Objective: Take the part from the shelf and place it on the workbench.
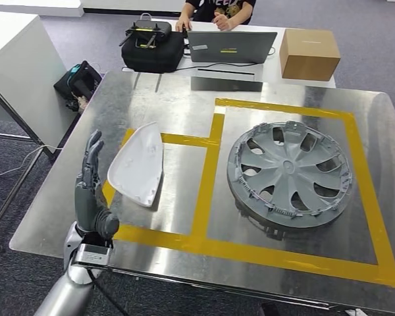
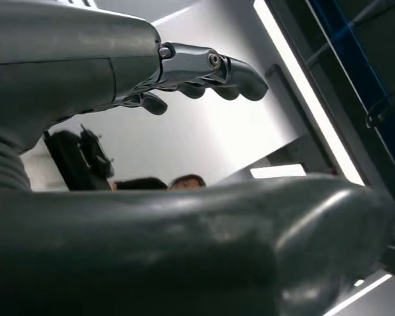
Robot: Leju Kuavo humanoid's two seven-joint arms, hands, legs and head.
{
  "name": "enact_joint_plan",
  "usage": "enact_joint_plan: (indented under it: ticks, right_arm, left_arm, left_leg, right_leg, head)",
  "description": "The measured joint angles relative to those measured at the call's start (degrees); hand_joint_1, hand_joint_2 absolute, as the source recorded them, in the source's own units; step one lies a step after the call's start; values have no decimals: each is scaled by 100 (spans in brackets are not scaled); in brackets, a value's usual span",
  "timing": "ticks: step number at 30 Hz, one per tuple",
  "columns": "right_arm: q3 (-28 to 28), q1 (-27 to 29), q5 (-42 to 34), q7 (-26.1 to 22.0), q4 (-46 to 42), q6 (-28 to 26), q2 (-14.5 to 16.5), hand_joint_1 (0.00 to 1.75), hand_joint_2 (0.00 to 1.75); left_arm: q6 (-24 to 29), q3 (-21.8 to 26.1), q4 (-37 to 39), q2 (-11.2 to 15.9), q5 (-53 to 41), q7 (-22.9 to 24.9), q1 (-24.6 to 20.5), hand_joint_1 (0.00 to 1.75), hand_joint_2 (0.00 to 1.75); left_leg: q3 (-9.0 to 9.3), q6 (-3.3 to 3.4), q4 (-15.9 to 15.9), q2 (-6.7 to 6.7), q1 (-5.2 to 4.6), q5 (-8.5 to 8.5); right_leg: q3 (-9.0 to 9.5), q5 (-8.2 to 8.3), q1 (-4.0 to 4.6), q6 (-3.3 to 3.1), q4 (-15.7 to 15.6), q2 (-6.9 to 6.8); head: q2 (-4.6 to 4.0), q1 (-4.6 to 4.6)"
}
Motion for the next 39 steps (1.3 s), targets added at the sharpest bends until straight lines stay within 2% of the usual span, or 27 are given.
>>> enact_joint_plan:
  ticks: [5,10,17,24,25,28,29,31,32,34,35,36,37,39]
  right_arm:
    - [-44,26,-143,-94,0,-23,-1,0,0]
    - [-121,54,-240,-150,0,-36,-1,0,0]
    - [-219,56,-325,-149,0,-45,-1,0,0]
    - [-246,58,-307,-128,0,-37,-1,0,0]
    - [-250,58,-302,-124,0,-40,0,0,0]
    - [-257,59,-297,-115,0,-49,2,0,0]
    - [-259,58,-297,-114,-1,-53,0,0,0]
    - [-264,56,-297,-119,-1,-61,-3,0,0]
    - [-267,57,-297,-122,-1,-64,-5,0,0]
    - [-273,61,-297,-125,-1,-65,-5,0,0]
    - [-275,66,-299,-126,-2,-65,-5,0,0]
    - [-276,71,-300,-127,-2,-65,-5,0,0]
    - [-278,73,-301,-128,-2,-65,-5,0,0]
    - [-278,65,-302,-129,0,-64,0,0,0]
  left_arm:
    - [-1059,153,-420,150,975,210,311,0,0]
    - [-1879,793,-457,167,1203,159,822,0,0]
    - [-2051,1435,-457,110,1232,130,1137,0,0]
    - [-2324,1717,-459,58,1280,102,1271,0,0]
    - [-2355,1755,-460,38,1293,94,1287,0,0]
    - [-2403,1855,-473,-15,1312,87,1314,0,0]
    - [-2410,1879,-485,-35,1314,85,1318,0,0]
    - [-2417,1911,-503,-77,1315,83,1319,0,0]
    - [-2418,1923,-507,-91,1317,81,1320,0,0]
    - [-2420,1946,-506,-104,1323,81,1325,0,0]
    - [-2420,1957,-506,-109,1325,81,1329,0,0]
    - [-2420,1966,-505,-113,1326,81,1331,0,0]
    - [-2420,1977,-505,-115,1326,81,1332,0,0]
    - [-2420,2008,-506,-120,1328,81,1332,0,0]
  left_leg:
    - [0,0,0,0,0,0]
    - [-1,0,0,1,0,-1]
    - [-3,0,0,1,0,-1]
    - [-2,0,0,1,0,0]
    - [-7,17,13,1,-5,-8]
    - [-13,125,23,1,-25,-23]
    - [17,144,-39,4,-4,7]
    - [102,161,-191,16,48,81]
    - [135,158,-245,24,78,108]
    - [138,157,-256,33,96,120]
    - [133,143,-251,34,109,120]
    - [128,119,-241,33,128,118]
    - [124,82,-223,31,157,112]
    - [104,-27,-141,23,211,78]
  right_leg:
    - [0,0,0,0,0,2]
    - [-3,-1,1,0,0,1]
    - [-2,-1,1,0,0,1]
    - [-1,1,0,0,-1,0]
    - [1,5,-9,13,-8,0]
    - [16,23,-33,73,-51,0]
    - [16,21,-28,86,-61,0]
    - [-51,-118,-9,128,106,-5]
    - [-165,-277,-17,156,366,-9]
    - [-495,-648,-62,232,1111,-18]
    - [-619,-741,-92,270,1385,-22]
    - [-647,-724,-121,311,1459,-26]
    - [-555,-596,-153,356,1292,-30]
    - [-149,-258,-223,474,536,-26]
  head:
    - [0,0]
    - [0,-1]
    - [0,0]
    - [0,0]
    - [0,0]
    - [0,-5]
    - [0,-7]
    - [0,19]
    - [0,34]
    - [0,57]
    - [0,57]
    - [0,57]
    - [0,57]
    - [0,63]
